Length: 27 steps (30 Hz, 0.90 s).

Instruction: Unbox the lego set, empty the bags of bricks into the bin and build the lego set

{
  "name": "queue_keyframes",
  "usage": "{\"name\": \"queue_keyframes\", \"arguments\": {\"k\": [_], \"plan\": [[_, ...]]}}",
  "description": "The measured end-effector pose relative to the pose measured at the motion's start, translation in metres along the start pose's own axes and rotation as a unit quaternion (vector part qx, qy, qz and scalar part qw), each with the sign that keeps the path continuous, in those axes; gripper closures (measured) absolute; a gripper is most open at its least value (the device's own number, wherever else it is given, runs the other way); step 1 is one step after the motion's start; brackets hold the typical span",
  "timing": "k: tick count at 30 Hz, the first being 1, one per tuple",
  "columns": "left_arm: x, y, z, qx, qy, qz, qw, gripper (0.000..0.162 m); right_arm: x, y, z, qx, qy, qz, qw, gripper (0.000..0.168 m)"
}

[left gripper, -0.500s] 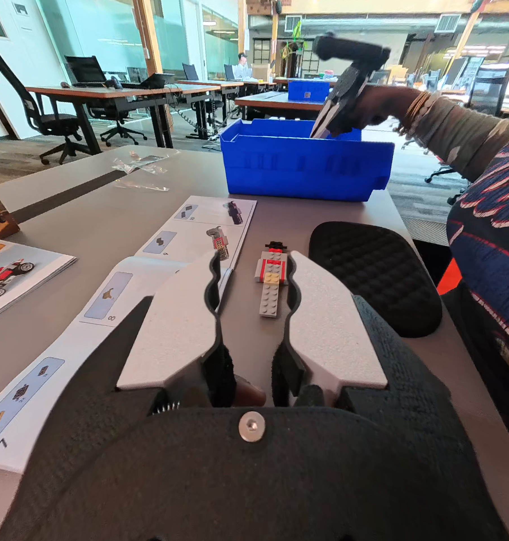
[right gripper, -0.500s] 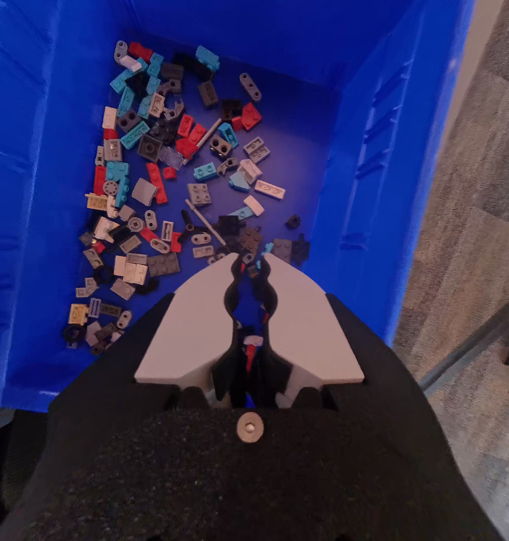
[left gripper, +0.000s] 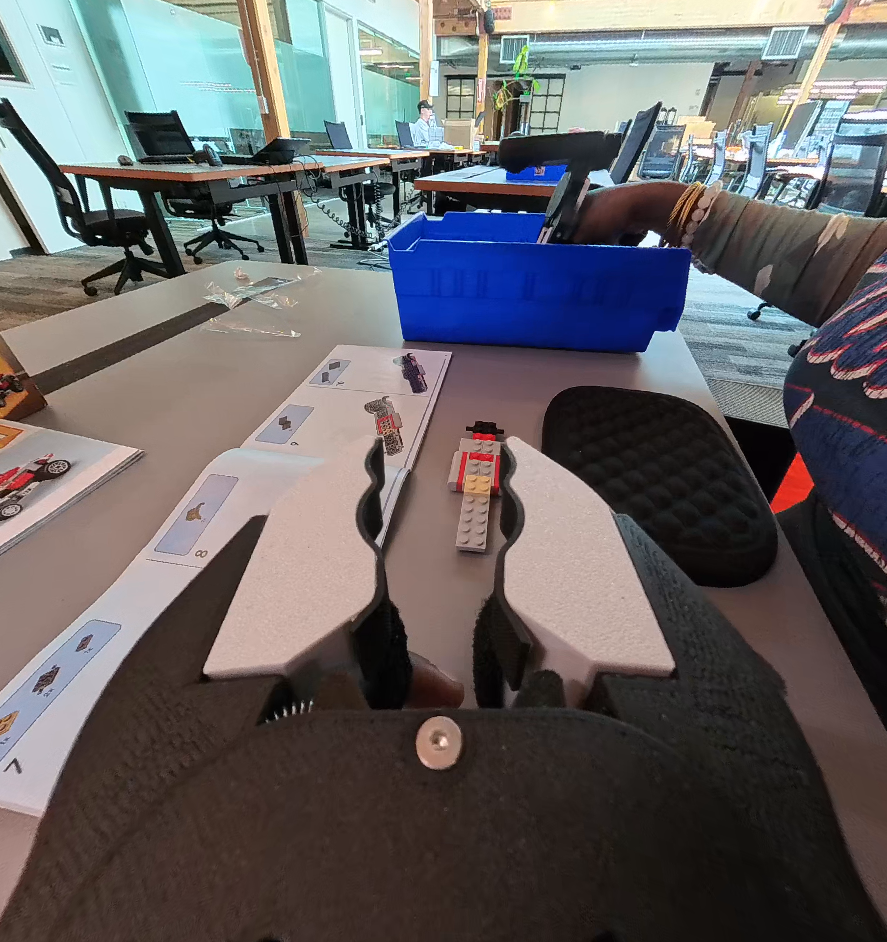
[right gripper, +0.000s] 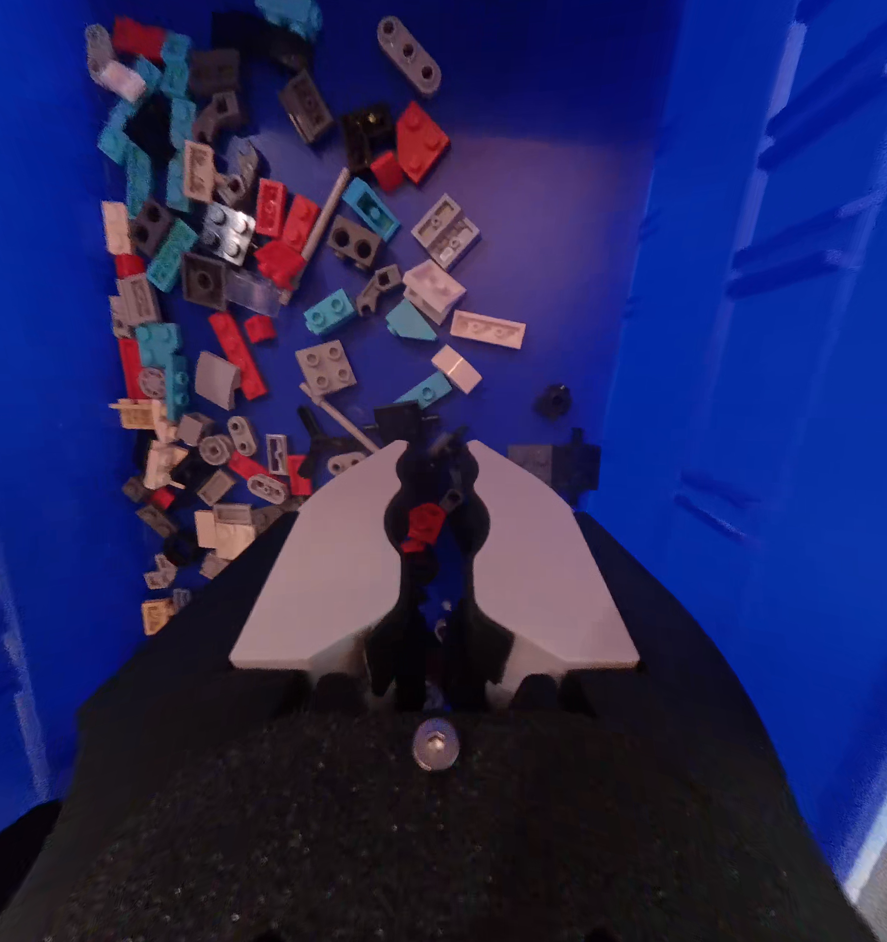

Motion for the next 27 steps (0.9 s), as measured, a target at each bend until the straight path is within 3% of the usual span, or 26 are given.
{"name": "queue_keyframes", "arguments": {"k": [5, 8, 11, 14, 18, 22, 27], "plan": [[-0.001, 0.0, -0.001, -0.002, 0.004, -0.001, 1.0, 0.119, 0.003, -0.002, 0.007, -0.025, 0.016, 0.018, 0.999, 0.152], [-0.001, -0.001, -0.001, -0.005, 0.008, 0.001, 1.0, 0.119, 0.034, -0.013, 0.037, -0.085, 0.014, 0.048, 0.995, 0.152], [-0.002, -0.001, -0.001, -0.007, 0.013, 0.005, 1.0, 0.119, 0.12, -0.025, 0.082, -0.167, -0.041, 0.158, 0.972, 0.152], [-0.001, -0.001, -0.001, -0.01, 0.017, 0.009, 1.0, 0.119, 0.228, -0.017, 0.102, -0.194, -0.116, 0.309, 0.924, 0.152], [-0.003, -0.003, 0.0, -0.018, 0.023, 0.007, 1.0, 0.119, 0.312, 0.006, 0.051, -0.102, -0.146, 0.409, 0.895, 0.152], [-0.005, -0.004, 0.0, -0.02, 0.02, -0.001, 1.0, 0.119, 0.325, 0.018, -0.004, -0.021, -0.121, 0.424, 0.897, 0.152], [-0.009, -0.008, 0.006, -0.039, 0.018, -0.016, 0.999, 0.121, 0.329, 0.02, -0.02, -0.012, -0.123, 0.421, 0.899, 0.147]]}}
Point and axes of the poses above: each gripper's, where its closed fingertips meet, z back along the fingers, y out of its underside, x = y × z across the jaws, the point moved 2 cm from there along z, back along the fingers, and after that the axes turned 13 degrees about x, right-handed, at the moved point
